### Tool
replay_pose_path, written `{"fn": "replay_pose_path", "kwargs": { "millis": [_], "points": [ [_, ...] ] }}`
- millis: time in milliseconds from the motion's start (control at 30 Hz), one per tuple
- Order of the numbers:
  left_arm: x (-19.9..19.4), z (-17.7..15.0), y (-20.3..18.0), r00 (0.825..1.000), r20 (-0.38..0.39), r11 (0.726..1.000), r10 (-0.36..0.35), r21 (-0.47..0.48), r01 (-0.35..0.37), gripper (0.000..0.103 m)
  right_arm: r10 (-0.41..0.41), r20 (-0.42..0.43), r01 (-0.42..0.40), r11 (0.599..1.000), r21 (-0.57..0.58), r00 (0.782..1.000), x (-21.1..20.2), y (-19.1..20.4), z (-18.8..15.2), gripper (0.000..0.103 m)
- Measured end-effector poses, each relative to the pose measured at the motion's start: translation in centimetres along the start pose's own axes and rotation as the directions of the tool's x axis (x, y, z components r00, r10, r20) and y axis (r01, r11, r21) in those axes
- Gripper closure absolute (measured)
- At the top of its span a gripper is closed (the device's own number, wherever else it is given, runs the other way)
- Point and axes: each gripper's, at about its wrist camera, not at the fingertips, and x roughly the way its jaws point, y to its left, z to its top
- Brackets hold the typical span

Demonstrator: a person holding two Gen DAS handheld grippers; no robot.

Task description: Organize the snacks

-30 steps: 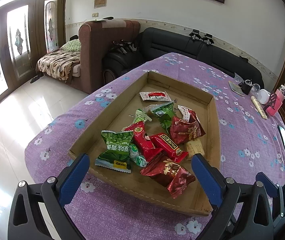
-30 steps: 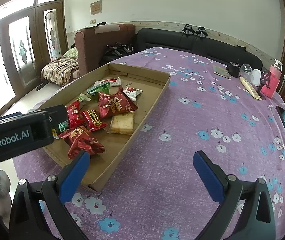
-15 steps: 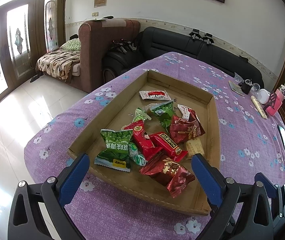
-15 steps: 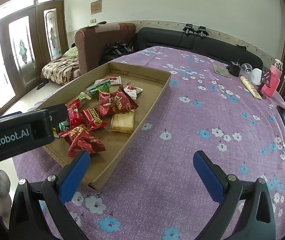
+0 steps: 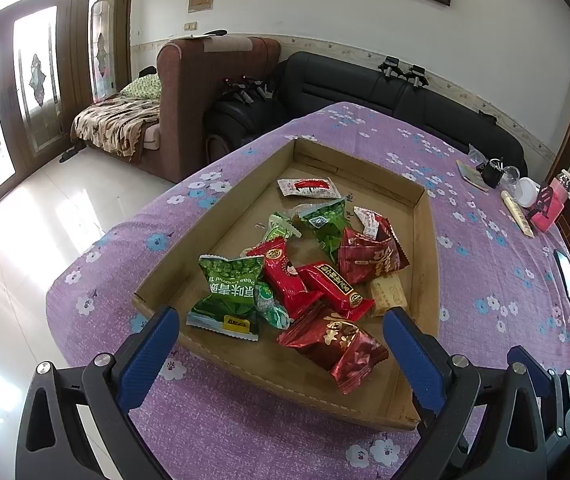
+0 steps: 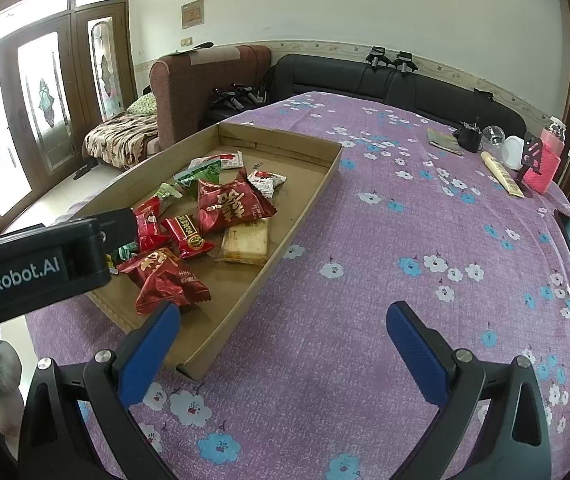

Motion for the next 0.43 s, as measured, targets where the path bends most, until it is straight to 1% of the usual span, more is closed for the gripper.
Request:
{"fn": "replay_pose_path", "kwargs": {
  "millis": [433],
  "points": [
    [-0.4,0.13,-0.4,1.0,0.007,1.0,-0.01,0.012,0.01,0.0,-0.008,0.007,0.008,1.0,0.004,1.0,-0.09,-0.31,-0.07,0.0]
  ]
}}
